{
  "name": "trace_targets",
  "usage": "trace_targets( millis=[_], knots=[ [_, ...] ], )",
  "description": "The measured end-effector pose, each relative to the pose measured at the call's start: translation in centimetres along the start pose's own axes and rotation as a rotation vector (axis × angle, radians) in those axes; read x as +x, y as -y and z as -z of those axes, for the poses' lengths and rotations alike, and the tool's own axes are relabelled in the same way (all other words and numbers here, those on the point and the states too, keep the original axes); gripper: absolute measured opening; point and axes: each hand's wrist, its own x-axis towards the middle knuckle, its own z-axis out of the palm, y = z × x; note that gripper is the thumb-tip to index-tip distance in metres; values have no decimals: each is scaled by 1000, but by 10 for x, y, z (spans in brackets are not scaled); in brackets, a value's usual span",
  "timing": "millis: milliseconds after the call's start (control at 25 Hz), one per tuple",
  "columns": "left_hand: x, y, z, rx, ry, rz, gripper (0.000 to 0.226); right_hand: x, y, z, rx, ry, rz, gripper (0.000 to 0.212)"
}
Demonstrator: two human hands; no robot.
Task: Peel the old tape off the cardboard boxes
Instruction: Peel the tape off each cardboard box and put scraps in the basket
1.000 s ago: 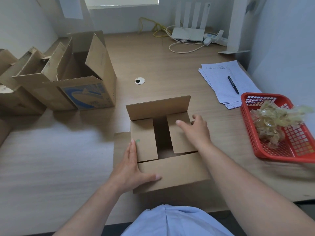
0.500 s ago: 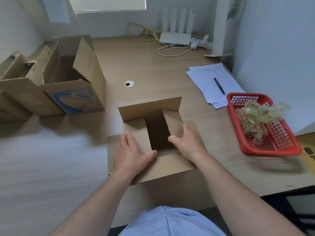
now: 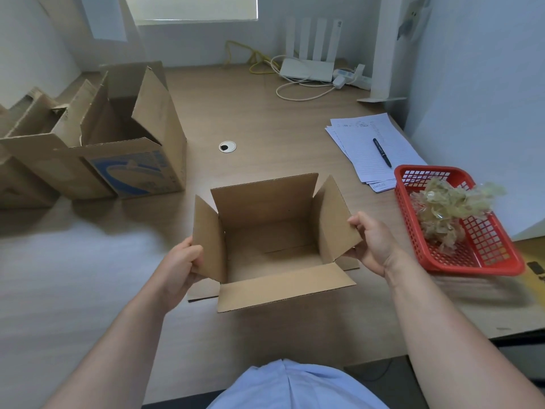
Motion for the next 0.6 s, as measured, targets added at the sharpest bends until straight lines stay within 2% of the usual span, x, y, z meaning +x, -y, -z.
trace_targets(
  millis=[80, 200, 440, 600],
  knots=[
    [1, 7, 5, 9, -7, 5, 28, 0, 2, 0, -24, 26, -8, 20],
    [4, 4, -2, 87, -9, 0, 16, 1, 5, -2, -171, 131, -14, 17],
    [13, 6, -3, 79, 90, 15, 68, 8, 12, -3, -315, 159, -17, 21],
    [28, 6, -8, -97, 23, 123, 87, 20, 18, -9, -238, 152, -149, 79]
  ],
)
